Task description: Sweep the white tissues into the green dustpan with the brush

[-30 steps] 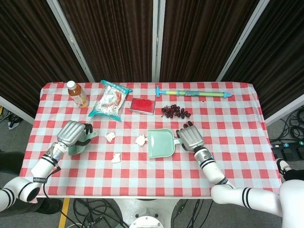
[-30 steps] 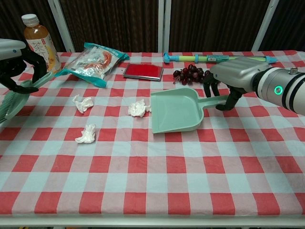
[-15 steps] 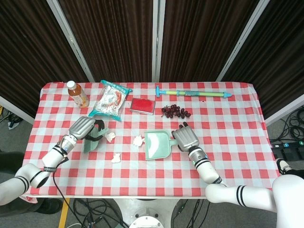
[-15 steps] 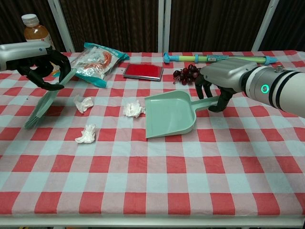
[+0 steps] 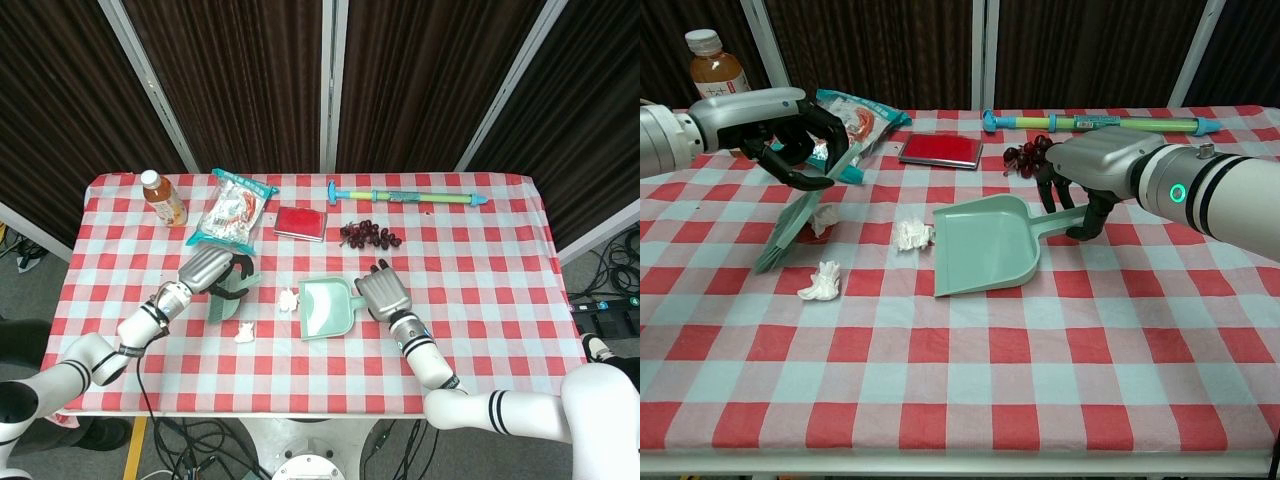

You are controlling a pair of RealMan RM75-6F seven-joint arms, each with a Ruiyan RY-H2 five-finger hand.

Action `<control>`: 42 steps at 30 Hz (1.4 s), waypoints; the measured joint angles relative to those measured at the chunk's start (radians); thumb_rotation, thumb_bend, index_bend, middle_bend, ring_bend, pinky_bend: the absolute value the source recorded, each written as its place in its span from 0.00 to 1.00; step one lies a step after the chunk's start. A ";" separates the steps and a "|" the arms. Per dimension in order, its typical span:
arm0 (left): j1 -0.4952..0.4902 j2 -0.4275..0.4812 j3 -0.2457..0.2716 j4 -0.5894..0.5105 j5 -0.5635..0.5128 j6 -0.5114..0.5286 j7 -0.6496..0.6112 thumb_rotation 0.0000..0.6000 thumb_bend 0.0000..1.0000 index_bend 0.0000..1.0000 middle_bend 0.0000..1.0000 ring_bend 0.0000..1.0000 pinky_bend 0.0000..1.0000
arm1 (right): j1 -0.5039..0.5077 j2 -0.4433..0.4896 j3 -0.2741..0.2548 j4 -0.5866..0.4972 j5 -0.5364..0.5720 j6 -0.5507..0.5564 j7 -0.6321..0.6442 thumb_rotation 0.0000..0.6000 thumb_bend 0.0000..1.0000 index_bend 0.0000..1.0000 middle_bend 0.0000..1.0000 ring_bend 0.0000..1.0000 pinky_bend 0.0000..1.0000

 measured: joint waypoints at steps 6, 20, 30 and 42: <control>-0.027 -0.040 -0.002 0.003 0.008 0.017 -0.025 1.00 0.46 0.53 0.57 0.78 0.86 | 0.004 -0.009 -0.002 0.010 -0.004 -0.001 0.016 1.00 0.33 0.62 0.54 0.24 0.17; -0.087 -0.062 -0.012 -0.054 0.015 0.030 -0.117 1.00 0.46 0.53 0.57 0.78 0.85 | 0.005 -0.033 -0.001 0.049 -0.035 -0.017 0.085 1.00 0.37 0.62 0.54 0.24 0.17; -0.082 0.010 -0.009 -0.131 0.006 0.070 -0.174 1.00 0.46 0.53 0.57 0.78 0.85 | -0.007 -0.037 -0.005 0.095 -0.117 -0.055 0.176 1.00 0.37 0.62 0.54 0.24 0.17; 0.040 0.138 0.011 -0.350 -0.090 0.096 0.060 1.00 0.48 0.53 0.57 0.78 0.85 | 0.003 0.007 -0.029 0.101 -0.207 -0.121 0.220 1.00 0.37 0.63 0.54 0.24 0.17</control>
